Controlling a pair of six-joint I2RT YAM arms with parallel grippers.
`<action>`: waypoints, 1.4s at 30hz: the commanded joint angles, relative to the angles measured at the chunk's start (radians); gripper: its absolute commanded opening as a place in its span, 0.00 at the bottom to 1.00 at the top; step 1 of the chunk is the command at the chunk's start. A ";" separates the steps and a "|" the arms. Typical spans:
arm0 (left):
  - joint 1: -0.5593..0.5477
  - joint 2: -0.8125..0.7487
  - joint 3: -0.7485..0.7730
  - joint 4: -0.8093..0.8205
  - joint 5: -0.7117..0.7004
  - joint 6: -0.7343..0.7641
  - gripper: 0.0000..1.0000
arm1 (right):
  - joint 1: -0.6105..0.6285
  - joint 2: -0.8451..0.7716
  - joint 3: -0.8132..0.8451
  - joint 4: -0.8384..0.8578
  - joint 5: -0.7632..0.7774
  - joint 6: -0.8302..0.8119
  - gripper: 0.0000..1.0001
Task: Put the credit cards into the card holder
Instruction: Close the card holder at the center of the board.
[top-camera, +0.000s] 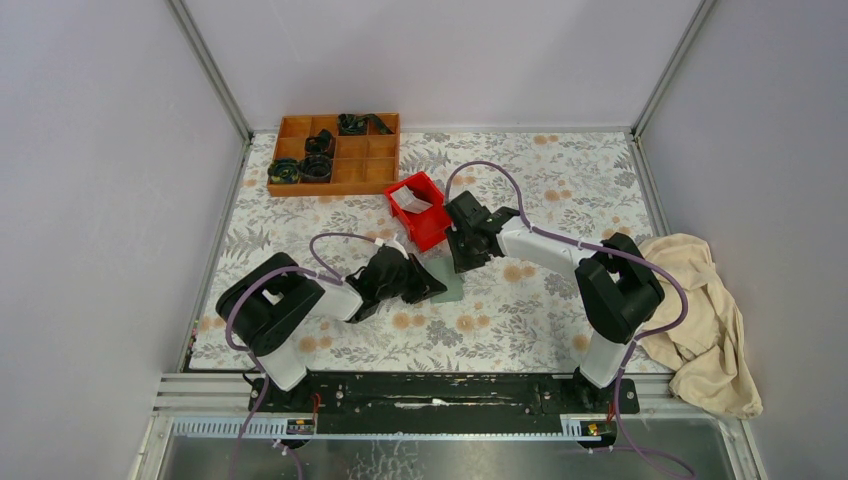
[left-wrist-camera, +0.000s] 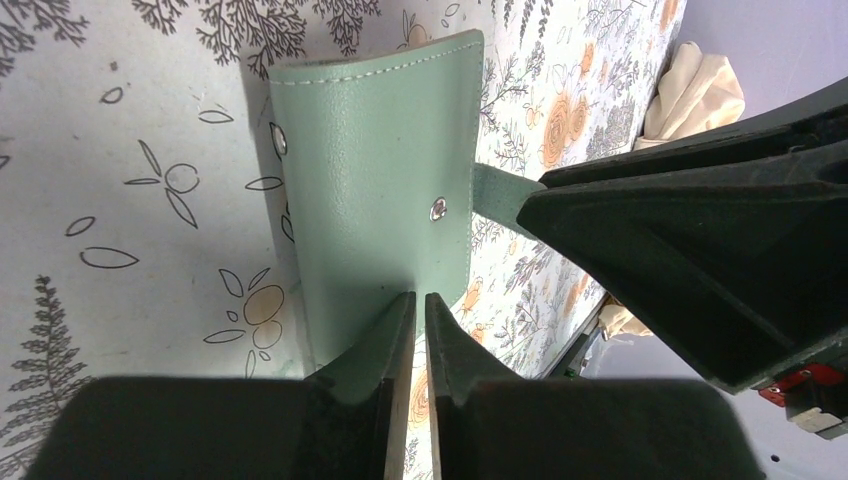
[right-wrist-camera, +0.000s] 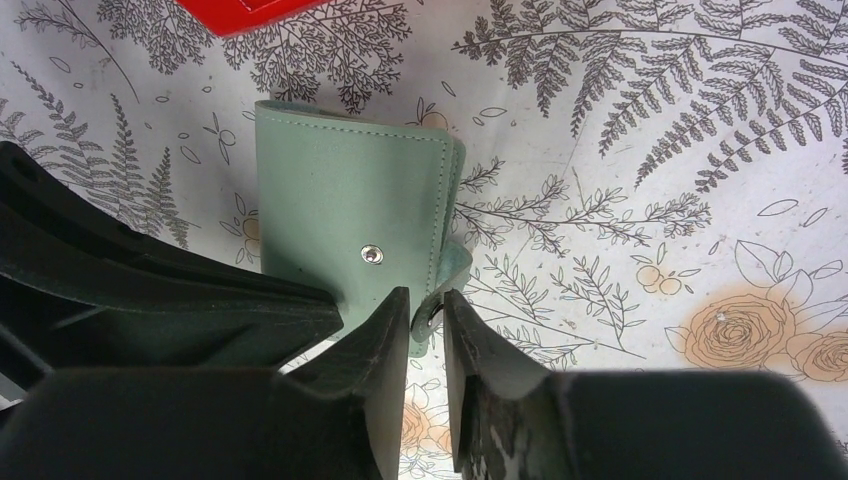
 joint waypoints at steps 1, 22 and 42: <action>-0.007 0.034 0.003 -0.101 -0.001 0.043 0.15 | -0.006 -0.012 0.003 -0.005 0.007 0.001 0.25; -0.008 0.064 0.026 -0.110 0.006 0.045 0.15 | 0.000 0.032 0.039 -0.026 0.013 -0.014 0.03; -0.008 0.099 0.050 -0.113 0.030 0.053 0.14 | 0.019 0.066 0.089 -0.029 0.027 0.002 0.11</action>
